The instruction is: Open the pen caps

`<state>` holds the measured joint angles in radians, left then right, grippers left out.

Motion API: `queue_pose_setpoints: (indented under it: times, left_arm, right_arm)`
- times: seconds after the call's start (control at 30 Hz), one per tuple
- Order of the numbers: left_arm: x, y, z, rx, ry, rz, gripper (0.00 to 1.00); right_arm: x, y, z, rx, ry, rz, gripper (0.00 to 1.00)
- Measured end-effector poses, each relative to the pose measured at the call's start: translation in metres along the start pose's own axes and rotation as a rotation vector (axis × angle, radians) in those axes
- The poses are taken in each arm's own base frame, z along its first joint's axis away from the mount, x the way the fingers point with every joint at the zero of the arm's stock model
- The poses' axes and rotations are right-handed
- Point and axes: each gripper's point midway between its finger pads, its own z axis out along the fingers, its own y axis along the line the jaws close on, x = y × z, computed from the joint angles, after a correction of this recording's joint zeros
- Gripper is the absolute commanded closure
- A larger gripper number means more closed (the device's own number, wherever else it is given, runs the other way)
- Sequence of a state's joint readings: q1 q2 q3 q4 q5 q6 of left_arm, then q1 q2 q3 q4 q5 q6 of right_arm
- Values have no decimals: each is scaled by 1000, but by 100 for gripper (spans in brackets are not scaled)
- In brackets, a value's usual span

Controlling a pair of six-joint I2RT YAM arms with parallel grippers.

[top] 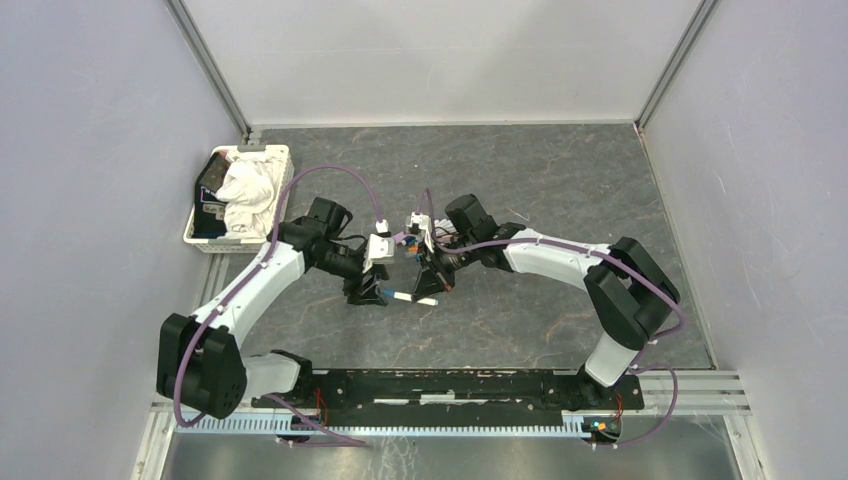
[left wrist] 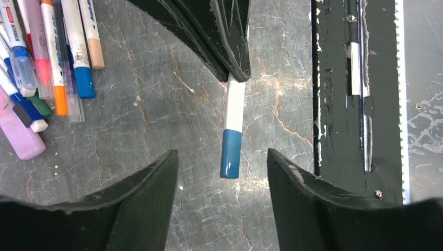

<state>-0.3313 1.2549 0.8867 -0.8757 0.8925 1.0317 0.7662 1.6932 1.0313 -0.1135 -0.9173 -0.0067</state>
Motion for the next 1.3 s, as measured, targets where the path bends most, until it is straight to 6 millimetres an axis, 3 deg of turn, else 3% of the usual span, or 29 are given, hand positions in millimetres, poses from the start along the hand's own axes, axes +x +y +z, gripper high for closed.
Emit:
queue_pose_setpoints:
  times: [0.27, 0.47, 0.6, 0.73, 0.8, 0.9, 1.3]
  left_arm:
    - [5, -5, 5, 30, 24, 24, 40]
    - [14, -7, 8, 53, 56, 14, 62]
    - [12, -11, 11, 70, 58, 22, 69]
    - [10, -16, 16, 91, 66, 44, 87]
    - [12, -16, 17, 92, 84, 53, 94]
    - [14, -16, 17, 89, 100, 62, 96]
    - [2, -20, 14, 79, 61, 67, 98]
  right_arm:
    - [-1, 2, 2, -28, 15, 17, 100]
    - [-2, 3, 3, -36, 16, 17, 100]
    - [-4, 4, 4, -52, 15, 18, 100]
    - [-3, 5, 7, -76, 22, 31, 100]
    - [0, 5, 7, -81, 31, 49, 80]
    - [2, 5, 9, -86, 37, 66, 57]
    - [-21, 10, 17, -135, -53, 82, 52]
